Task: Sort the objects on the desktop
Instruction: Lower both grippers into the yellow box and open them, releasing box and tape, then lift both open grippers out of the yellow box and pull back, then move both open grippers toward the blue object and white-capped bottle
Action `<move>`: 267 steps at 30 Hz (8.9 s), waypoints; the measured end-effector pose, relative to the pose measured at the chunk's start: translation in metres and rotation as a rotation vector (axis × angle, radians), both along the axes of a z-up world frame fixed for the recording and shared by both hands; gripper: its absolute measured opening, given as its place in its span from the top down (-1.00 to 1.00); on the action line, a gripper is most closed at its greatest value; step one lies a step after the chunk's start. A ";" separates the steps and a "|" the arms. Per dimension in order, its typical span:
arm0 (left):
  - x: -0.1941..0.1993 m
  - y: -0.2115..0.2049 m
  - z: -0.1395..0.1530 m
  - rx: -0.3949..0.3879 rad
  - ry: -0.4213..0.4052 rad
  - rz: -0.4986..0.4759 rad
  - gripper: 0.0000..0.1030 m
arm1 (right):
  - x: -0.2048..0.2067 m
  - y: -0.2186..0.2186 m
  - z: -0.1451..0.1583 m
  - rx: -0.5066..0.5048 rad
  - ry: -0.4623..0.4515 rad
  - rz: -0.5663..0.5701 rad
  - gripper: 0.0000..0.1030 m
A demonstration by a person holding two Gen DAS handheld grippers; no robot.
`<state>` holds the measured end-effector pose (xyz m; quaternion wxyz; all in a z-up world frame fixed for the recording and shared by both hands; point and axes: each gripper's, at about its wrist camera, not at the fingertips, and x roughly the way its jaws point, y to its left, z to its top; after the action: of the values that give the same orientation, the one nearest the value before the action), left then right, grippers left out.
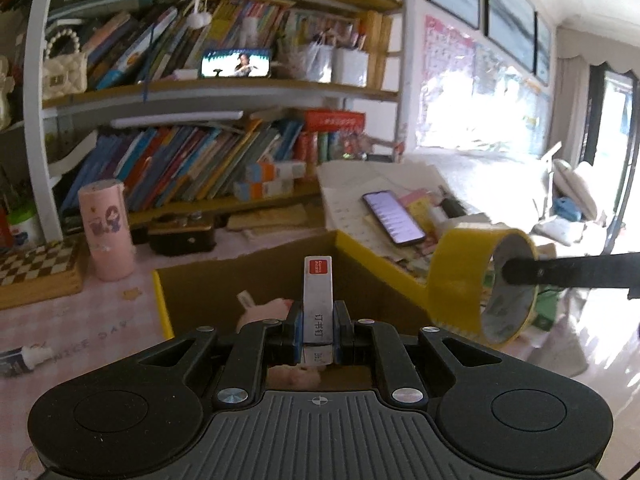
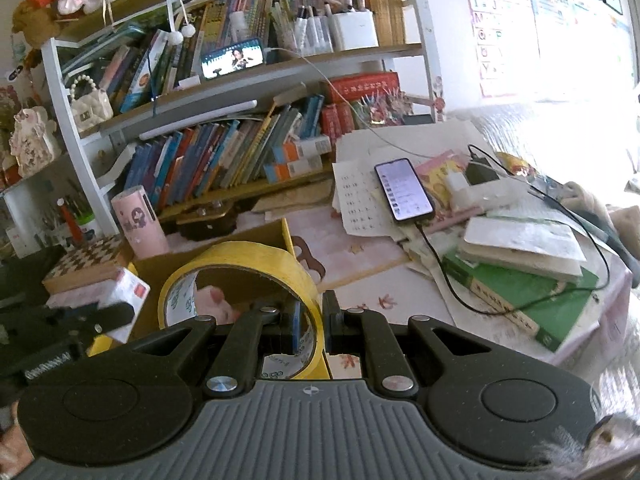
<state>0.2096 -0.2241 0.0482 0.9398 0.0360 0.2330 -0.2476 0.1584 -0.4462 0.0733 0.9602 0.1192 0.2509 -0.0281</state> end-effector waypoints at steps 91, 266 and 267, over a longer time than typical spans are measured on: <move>-0.046 0.039 -0.007 0.100 -0.036 0.190 -0.31 | 0.057 0.054 -0.025 -0.196 0.128 0.297 0.29; 0.081 0.336 -0.073 0.105 0.224 0.747 -0.48 | 0.240 0.425 -0.089 -0.362 0.155 0.924 -0.20; 0.085 0.337 -0.075 0.107 0.227 0.751 -0.48 | 0.245 0.428 -0.092 -0.380 0.153 0.942 -0.20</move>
<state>0.2943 0.1130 -0.0264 0.9299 -0.0304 0.3450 0.1234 0.4032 -0.0182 -0.0190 0.8522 -0.1858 0.3376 0.3539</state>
